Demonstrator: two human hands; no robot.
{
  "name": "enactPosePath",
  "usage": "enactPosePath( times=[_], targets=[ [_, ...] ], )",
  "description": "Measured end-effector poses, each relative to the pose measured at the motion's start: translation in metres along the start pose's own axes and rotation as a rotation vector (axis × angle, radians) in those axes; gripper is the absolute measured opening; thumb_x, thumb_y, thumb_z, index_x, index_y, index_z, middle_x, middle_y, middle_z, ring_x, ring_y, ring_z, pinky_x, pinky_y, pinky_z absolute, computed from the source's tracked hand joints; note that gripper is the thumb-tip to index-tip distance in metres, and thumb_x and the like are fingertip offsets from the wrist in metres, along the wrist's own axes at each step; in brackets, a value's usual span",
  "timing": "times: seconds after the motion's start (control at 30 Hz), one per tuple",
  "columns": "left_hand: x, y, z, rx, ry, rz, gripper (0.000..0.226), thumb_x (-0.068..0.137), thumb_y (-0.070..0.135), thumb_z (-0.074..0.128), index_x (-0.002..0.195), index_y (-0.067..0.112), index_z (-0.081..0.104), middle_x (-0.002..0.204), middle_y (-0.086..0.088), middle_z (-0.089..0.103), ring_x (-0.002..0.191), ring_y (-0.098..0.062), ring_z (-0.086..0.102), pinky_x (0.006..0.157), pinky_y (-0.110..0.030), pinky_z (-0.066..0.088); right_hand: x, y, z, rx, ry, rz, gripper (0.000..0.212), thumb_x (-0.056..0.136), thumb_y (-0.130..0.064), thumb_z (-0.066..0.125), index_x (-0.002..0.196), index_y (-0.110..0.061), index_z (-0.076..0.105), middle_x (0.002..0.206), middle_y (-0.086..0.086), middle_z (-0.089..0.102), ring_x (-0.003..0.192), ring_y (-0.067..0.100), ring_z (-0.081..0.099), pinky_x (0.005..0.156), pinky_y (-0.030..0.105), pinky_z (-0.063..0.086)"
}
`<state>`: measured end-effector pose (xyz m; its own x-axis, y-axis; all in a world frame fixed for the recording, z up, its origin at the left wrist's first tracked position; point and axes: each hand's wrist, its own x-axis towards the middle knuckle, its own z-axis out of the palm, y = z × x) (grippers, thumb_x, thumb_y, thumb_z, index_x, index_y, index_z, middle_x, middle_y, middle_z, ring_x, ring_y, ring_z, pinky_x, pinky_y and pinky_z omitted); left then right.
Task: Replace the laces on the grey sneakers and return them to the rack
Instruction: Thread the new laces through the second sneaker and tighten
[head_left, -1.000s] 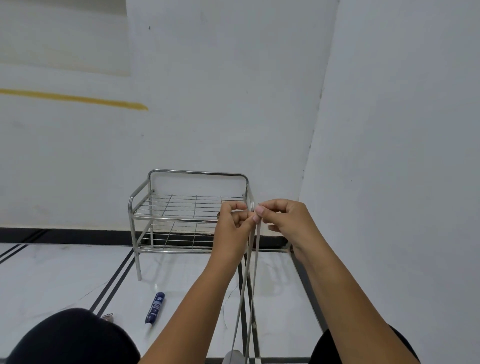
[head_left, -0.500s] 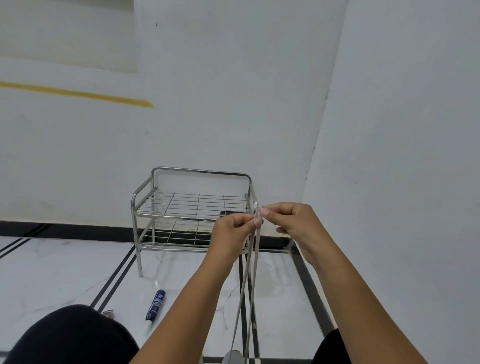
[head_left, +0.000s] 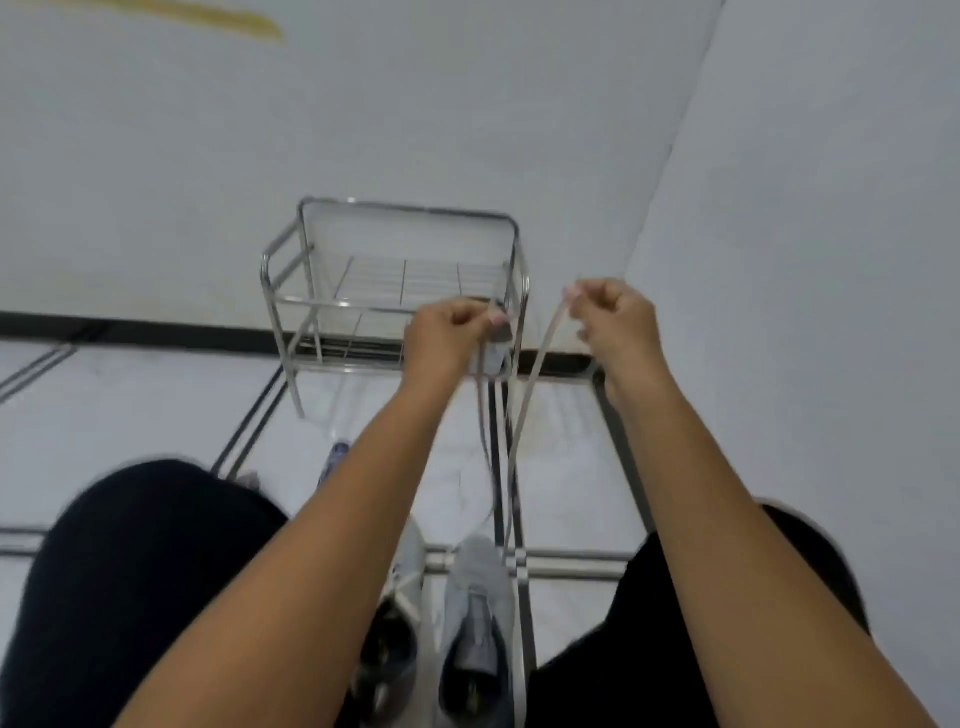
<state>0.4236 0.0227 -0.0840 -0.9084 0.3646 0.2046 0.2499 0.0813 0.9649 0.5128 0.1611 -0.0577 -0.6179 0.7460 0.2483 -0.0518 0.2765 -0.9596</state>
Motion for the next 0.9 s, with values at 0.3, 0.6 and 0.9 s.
enactPosePath(
  times=[0.3,0.6,0.9],
  targets=[
    [-0.084,-0.227,0.011,0.303,0.104,-0.731,0.020,0.094,0.020,0.048,0.108,0.012,0.060,0.110,-0.011,0.066,0.101,-0.033,0.061,0.084,-0.035,0.048,-0.085,0.249,0.030,-0.334,-0.023,0.755,0.019,0.091,-0.012,0.049,0.093,-0.011,0.068,0.081,0.004,0.063,0.082,0.021,0.062,0.074,0.032,0.053],
    [-0.129,-0.300,0.057,0.717,-0.507,-0.727,0.036,0.084,0.037,0.064,0.105,0.008,0.060,0.104,-0.010,0.063,0.100,-0.028,0.059,0.080,-0.034,0.047,-0.148,0.337,0.053,-0.755,-0.390,0.846,0.022,0.090,-0.016,0.049,0.092,-0.011,0.070,0.101,0.008,0.068,0.095,0.030,0.062,0.069,0.026,0.043],
    [-0.122,-0.335,0.056,0.651,-0.528,-0.755,0.019,0.085,0.010,0.056,0.069,0.013,0.066,0.079,-0.018,0.069,0.080,-0.031,0.066,0.071,-0.036,0.051,-0.151,0.355,0.075,-0.996,-0.624,0.643,0.023,0.086,-0.015,0.049,0.090,-0.023,0.070,0.109,0.003,0.062,0.102,0.026,0.059,0.089,0.039,0.049]
  ],
)
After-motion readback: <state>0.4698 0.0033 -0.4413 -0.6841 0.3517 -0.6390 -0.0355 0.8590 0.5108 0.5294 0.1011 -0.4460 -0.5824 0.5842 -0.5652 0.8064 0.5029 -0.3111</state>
